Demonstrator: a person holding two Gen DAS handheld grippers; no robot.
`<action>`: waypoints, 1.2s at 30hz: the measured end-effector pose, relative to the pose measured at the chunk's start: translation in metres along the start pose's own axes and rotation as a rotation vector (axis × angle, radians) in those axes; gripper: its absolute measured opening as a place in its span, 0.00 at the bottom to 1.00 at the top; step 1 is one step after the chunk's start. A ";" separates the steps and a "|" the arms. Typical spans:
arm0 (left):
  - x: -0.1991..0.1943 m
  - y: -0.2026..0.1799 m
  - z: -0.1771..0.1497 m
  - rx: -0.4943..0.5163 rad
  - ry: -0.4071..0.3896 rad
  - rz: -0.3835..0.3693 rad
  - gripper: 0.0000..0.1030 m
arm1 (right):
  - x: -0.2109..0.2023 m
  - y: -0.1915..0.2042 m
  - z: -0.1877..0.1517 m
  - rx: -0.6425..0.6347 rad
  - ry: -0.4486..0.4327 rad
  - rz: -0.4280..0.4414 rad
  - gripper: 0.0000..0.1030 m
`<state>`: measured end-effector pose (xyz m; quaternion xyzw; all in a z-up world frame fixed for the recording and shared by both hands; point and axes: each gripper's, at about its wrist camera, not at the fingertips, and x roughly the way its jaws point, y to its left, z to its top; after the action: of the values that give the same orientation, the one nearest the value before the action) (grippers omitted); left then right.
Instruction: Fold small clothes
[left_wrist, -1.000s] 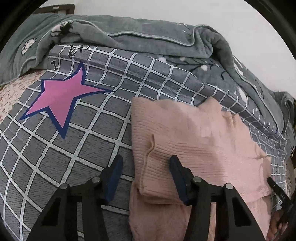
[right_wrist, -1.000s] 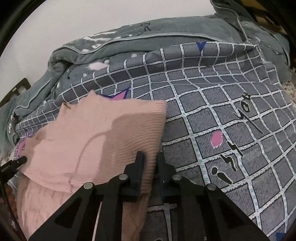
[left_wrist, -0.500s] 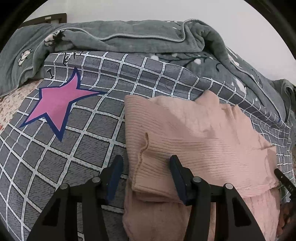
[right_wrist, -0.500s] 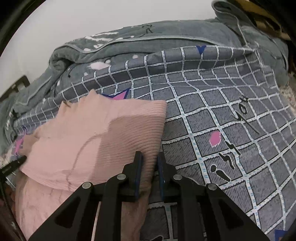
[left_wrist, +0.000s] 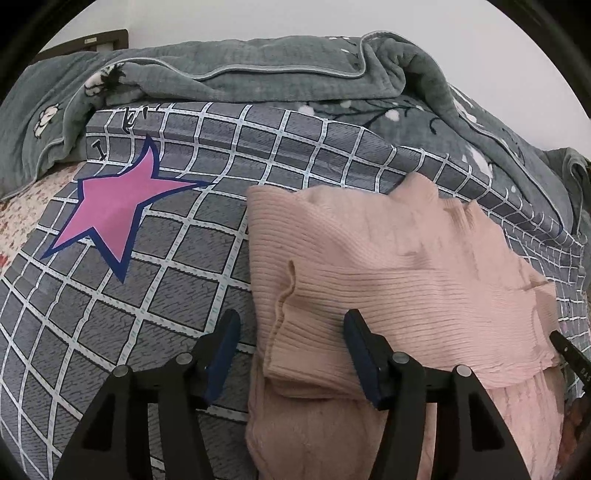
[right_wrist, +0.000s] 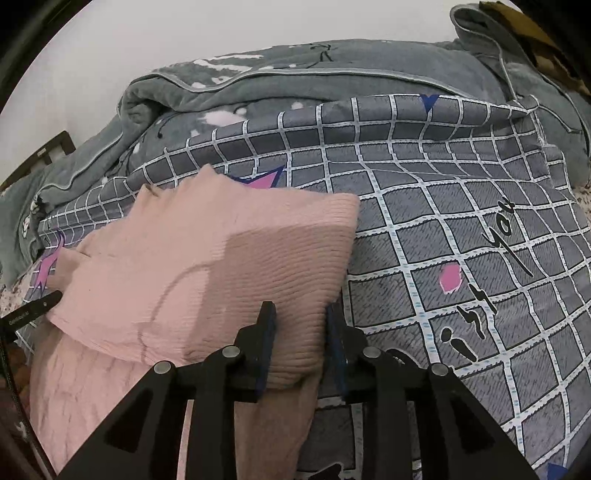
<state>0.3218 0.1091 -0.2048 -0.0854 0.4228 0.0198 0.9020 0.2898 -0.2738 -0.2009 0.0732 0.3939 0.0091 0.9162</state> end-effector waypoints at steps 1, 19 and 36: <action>0.000 0.001 0.000 -0.001 0.001 0.000 0.56 | 0.000 0.000 0.000 0.001 -0.001 -0.002 0.28; -0.001 0.003 0.001 0.006 0.002 0.008 0.58 | -0.001 0.000 0.002 0.014 -0.012 -0.002 0.29; -0.026 0.007 -0.013 -0.022 -0.034 0.014 0.60 | -0.018 0.005 -0.001 -0.005 -0.082 -0.021 0.36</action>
<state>0.2946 0.1147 -0.1941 -0.0917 0.4077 0.0323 0.9079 0.2772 -0.2702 -0.1880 0.0671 0.3569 -0.0025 0.9317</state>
